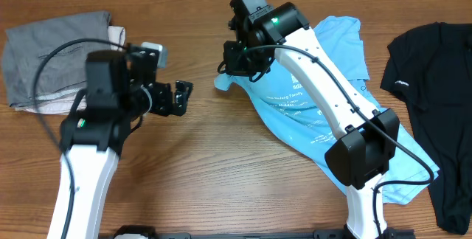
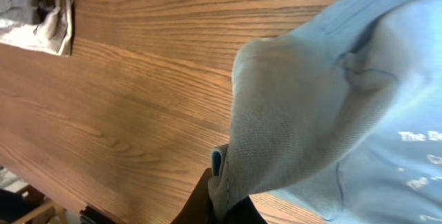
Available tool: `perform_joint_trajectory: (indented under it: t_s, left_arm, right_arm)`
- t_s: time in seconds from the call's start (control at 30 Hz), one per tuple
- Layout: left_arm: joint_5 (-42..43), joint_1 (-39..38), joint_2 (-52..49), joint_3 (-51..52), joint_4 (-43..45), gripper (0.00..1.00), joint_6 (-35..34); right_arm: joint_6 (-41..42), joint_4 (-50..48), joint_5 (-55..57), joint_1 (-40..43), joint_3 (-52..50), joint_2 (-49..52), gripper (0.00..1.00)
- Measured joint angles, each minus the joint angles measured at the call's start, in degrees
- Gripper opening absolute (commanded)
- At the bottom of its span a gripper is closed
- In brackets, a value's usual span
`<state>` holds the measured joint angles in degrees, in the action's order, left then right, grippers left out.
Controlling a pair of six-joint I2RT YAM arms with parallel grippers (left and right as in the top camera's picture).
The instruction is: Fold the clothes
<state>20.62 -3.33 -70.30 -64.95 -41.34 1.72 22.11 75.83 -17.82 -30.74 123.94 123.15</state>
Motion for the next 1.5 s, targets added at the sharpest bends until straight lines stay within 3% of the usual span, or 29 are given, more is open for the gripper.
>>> perform_joint_trajectory:
  t_s: [0.13, 0.37, 0.7, 0.9, 1.5]
  left_arm:
    - [5.8, -0.1, -7.8, 0.0, 0.0, 1.0, 0.0]
    - [7.8, -4.1, -18.0, 0.0, 0.4, 1.0, 0.4]
    - [-2.0, -13.4, -23.3, 0.0, 12.0, 1.0, 0.0]
    - [-5.7, -14.6, -27.2, 0.1, 17.6, 1.0, -2.7]
    - [-4.1, -13.0, -33.1, 0.9, 26.2, 1.0, -9.9]
  right_arm:
    - [0.2, 0.2, 0.0, 0.8, 0.0, 0.0, 0.04]
    - [0.2, 0.0, 0.0, 0.9, 0.0, 0.0, 0.04]
    - [0.2, 0.1, -1.4, 0.9, 0.0, 0.0, 0.04]
    - [0.2, 0.8, -3.0, 0.9, 0.0, 0.0, 0.04]
    - [0.3, 1.8, -12.0, 3.3, 0.0, 0.0, 0.04]
